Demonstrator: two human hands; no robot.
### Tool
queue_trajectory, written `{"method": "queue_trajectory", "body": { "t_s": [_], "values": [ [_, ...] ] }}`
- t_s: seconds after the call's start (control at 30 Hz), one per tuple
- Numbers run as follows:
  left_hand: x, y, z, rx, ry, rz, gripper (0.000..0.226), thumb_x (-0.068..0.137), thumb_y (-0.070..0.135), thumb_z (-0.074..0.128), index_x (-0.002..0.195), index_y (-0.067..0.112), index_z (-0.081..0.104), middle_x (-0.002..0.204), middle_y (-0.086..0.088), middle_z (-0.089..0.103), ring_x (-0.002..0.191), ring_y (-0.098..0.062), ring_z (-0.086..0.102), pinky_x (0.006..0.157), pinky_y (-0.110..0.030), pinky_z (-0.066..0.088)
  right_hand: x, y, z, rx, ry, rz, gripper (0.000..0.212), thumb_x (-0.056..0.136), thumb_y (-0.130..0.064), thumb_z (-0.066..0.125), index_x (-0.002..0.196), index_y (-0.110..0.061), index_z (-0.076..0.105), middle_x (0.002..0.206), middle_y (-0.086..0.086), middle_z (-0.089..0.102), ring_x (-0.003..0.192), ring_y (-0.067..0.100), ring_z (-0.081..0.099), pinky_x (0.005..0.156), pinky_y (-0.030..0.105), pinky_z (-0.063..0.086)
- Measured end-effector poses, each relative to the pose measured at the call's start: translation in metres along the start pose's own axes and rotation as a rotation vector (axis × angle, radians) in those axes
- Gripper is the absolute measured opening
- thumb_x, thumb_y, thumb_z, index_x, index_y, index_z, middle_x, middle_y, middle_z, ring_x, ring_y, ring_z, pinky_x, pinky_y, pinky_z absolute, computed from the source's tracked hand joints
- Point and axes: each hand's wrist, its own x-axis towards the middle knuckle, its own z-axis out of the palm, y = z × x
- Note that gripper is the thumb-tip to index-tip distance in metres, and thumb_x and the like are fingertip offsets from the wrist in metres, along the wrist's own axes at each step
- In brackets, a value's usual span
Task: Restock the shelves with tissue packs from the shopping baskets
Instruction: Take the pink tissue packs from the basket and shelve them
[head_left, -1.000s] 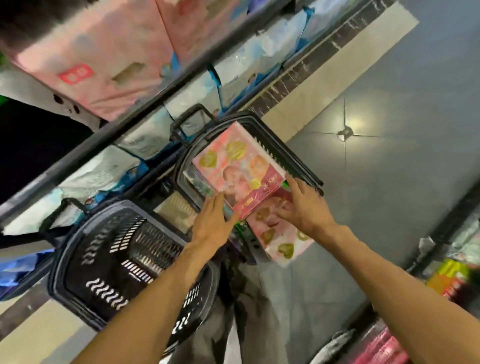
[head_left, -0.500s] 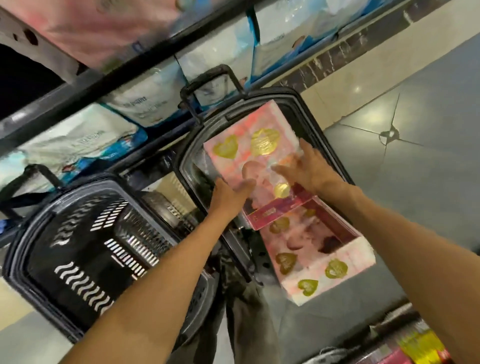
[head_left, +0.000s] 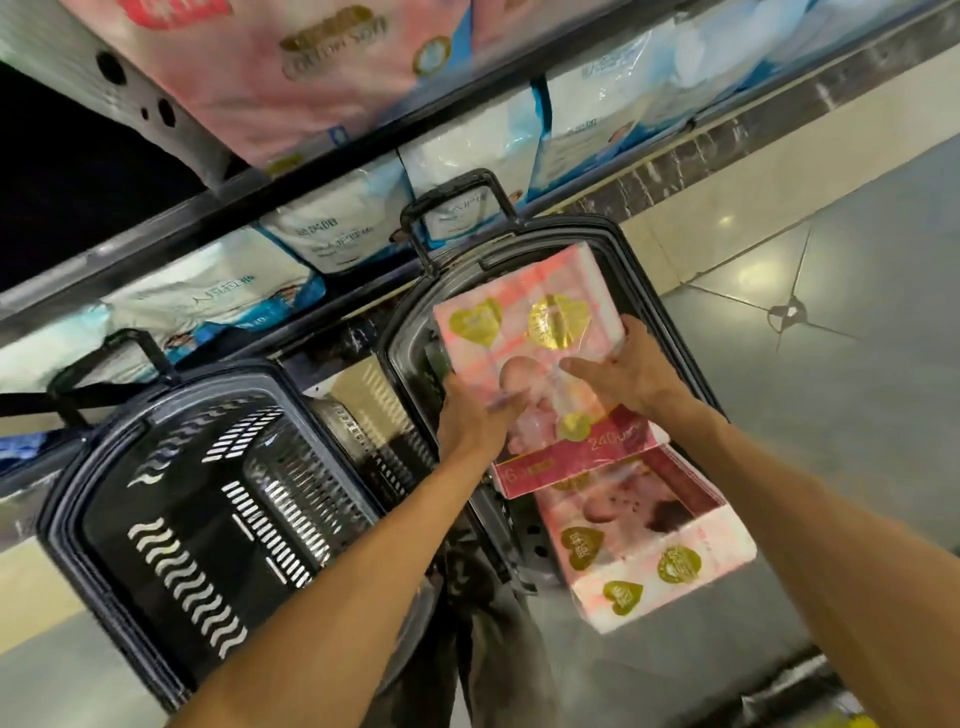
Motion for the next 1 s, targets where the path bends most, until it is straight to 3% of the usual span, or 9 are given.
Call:
{"method": "queue_trajectory", "body": {
  "t_s": [0.1,0.23,0.4,0.47,0.57,0.7,0.83,0.93,1.0],
  "values": [
    [-0.022,0.0,-0.023,-0.005,0.006,0.079,0.089,0.073,0.058,0.084,0.139,0.019,0.039,0.131,0.0,0.063,0.116,-0.025,0.063,0.093,-0.04,0.053,-0.014,0.011,0.001,-0.039,0.044,-0.022,0.138,0.038,-0.095,0.076,0.149,-0.022,0.038,0.14,0.012,0.057,0.125,0.032,0.06,0.099,0.055,0.056],
    [-0.051,0.0,-0.059,0.007,0.034,0.201,0.106,0.053,0.085,0.079,0.14,0.035,0.044,0.127,0.012,0.066,0.116,-0.014,0.065,0.093,-0.047,0.057,-0.048,0.006,-0.004,-0.005,0.06,-0.043,0.127,0.04,-0.095,0.076,0.138,-0.019,0.047,0.127,0.018,0.063,0.11,0.04,0.067,0.089,0.059,0.059],
    [-0.143,0.032,-0.13,0.044,0.07,0.355,0.085,0.063,0.071,0.083,0.133,0.039,0.048,0.122,0.017,0.064,0.112,-0.009,0.063,0.09,-0.042,0.056,-0.095,-0.005,-0.006,0.092,0.098,-0.216,0.107,0.051,-0.087,0.081,0.14,-0.038,0.046,0.123,-0.008,0.065,0.113,0.022,0.066,0.088,0.052,0.06],
    [-0.189,0.043,-0.161,0.052,0.084,0.404,0.075,0.072,0.057,0.085,0.132,0.035,0.047,0.12,0.019,0.059,0.108,-0.007,0.059,0.086,-0.036,0.051,-0.169,-0.058,-0.02,0.103,0.103,-0.305,0.093,0.057,-0.078,0.085,0.135,-0.04,0.051,0.12,-0.011,0.067,0.111,0.016,0.067,0.089,0.044,0.061],
    [-0.246,0.048,-0.205,0.029,0.127,0.444,0.073,0.077,0.049,0.084,0.133,0.041,0.039,0.118,0.023,0.053,0.108,-0.007,0.056,0.084,-0.032,0.043,-0.267,-0.127,-0.036,0.11,0.113,-0.474,0.04,0.077,-0.038,0.09,0.11,-0.039,0.066,0.098,-0.02,0.074,0.092,-0.001,0.071,0.079,0.019,0.056],
    [-0.308,0.055,-0.26,-0.012,0.233,0.515,0.075,0.074,0.05,0.086,0.131,0.044,0.038,0.126,0.018,0.057,0.118,-0.013,0.059,0.092,-0.039,0.05,-0.334,-0.172,-0.046,0.162,0.096,-0.606,0.063,0.07,-0.063,0.087,0.123,-0.037,0.064,0.113,-0.01,0.072,0.105,0.011,0.071,0.085,0.043,0.062],
    [-0.365,0.066,-0.311,-0.054,0.341,0.592,0.084,0.072,0.056,0.085,0.141,0.038,0.041,0.132,0.014,0.061,0.118,-0.017,0.062,0.092,-0.042,0.053,-0.412,-0.233,-0.066,0.178,0.091,-0.768,0.036,0.08,-0.035,0.088,0.112,-0.026,0.072,0.105,0.0,0.078,0.099,0.018,0.076,0.082,0.052,0.062],
    [-0.402,0.078,-0.346,-0.084,0.421,0.673,0.096,0.07,0.062,0.083,0.149,0.043,0.033,0.136,0.018,0.059,0.12,-0.012,0.061,0.093,-0.04,0.054,-0.452,-0.272,-0.079,0.188,0.076,-0.907,0.039,0.085,-0.025,0.086,0.12,-0.022,0.07,0.113,0.0,0.077,0.107,0.018,0.074,0.089,0.048,0.061],
    [-0.425,0.087,-0.366,-0.099,0.48,0.716,0.1,0.068,0.069,0.079,0.151,0.047,0.03,0.141,0.019,0.056,0.124,-0.01,0.058,0.097,-0.043,0.053,-0.466,-0.292,-0.086,0.193,0.099,-0.923,0.05,0.082,-0.033,0.088,0.125,-0.019,0.066,0.115,-0.001,0.076,0.108,0.016,0.073,0.089,0.045,0.061]
  ]
}}
